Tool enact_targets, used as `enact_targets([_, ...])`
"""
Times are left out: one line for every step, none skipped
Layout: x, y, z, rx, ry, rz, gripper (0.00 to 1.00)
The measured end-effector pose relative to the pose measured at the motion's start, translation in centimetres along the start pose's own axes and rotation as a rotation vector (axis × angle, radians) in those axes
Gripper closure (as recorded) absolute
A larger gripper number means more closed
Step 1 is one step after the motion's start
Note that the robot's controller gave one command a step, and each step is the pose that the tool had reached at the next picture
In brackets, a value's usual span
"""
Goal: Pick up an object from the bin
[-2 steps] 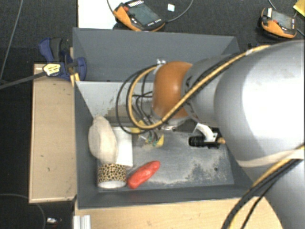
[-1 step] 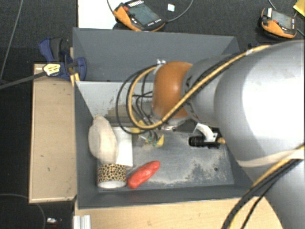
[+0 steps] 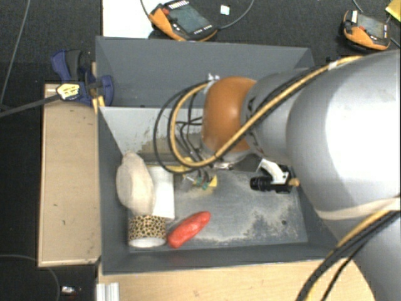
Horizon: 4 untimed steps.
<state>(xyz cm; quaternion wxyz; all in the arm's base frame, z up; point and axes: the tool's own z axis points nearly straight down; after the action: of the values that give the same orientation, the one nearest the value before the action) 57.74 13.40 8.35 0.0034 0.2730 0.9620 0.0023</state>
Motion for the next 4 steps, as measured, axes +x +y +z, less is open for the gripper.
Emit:
enact_targets([0.0,0.0,-0.8,-0.002,-0.002,0.0,1.0])
enact_targets([-0.1,0.0,-1.7,-0.004,-0.005,0.0,1.0])
enact_targets([-0.2,0.0,-3.0,-0.006,-0.008,-0.001,1.0])
enact_targets([-0.2,0.0,-5.0,-0.006,-0.008,-0.003,1.0])
